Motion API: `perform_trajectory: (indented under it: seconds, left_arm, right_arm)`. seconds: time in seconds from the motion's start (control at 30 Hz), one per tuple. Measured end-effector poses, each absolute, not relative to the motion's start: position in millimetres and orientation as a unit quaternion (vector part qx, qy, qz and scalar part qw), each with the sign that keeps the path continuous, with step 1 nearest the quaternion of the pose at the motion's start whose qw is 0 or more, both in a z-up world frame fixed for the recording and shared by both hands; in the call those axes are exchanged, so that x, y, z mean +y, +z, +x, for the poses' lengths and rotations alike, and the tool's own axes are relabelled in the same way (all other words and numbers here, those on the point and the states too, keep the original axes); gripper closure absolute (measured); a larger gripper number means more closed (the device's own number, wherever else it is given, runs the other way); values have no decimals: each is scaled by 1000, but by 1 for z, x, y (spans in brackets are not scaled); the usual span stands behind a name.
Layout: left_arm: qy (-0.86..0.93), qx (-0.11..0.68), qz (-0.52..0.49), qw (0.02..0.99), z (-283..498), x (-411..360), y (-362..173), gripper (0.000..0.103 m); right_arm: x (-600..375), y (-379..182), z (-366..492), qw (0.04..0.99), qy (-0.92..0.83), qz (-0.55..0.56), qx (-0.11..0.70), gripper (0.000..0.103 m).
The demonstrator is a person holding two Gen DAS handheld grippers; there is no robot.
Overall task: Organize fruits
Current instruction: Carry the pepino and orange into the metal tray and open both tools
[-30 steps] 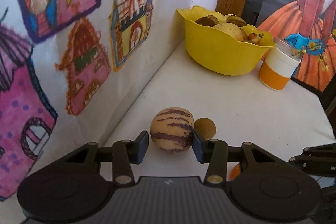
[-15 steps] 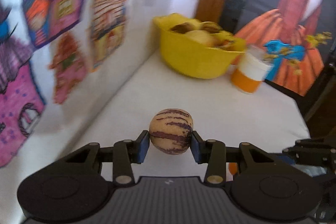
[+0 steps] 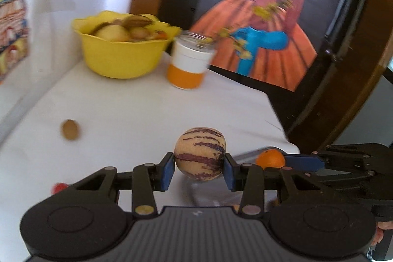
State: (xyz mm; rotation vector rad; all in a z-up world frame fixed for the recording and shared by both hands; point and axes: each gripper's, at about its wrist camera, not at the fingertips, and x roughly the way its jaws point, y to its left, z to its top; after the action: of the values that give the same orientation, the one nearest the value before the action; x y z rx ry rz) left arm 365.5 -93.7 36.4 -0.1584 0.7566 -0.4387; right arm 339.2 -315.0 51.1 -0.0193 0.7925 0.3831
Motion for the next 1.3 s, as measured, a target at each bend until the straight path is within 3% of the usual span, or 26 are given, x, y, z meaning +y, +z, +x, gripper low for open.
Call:
perform_trajectory:
  seconds: [0.43, 1.07, 1.2, 1.3]
  left_arm:
    - [-222, 394, -19, 892, 358, -149, 23, 58]
    - [-211, 421, 5, 882, 363, -159, 15, 56]
    - [-204, 397, 3, 895, 359, -154, 24, 34]
    - [-204, 375, 0, 904, 352, -149, 36, 25]
  right_arm:
    - [-355, 19, 328, 903, 169, 28, 394, 69]
    - [-363, 6, 328, 903, 163, 49, 394, 66]
    - [-362, 10, 326, 906, 161, 45, 388, 56]
    - [-361, 19, 319, 915, 156, 36, 370, 47]
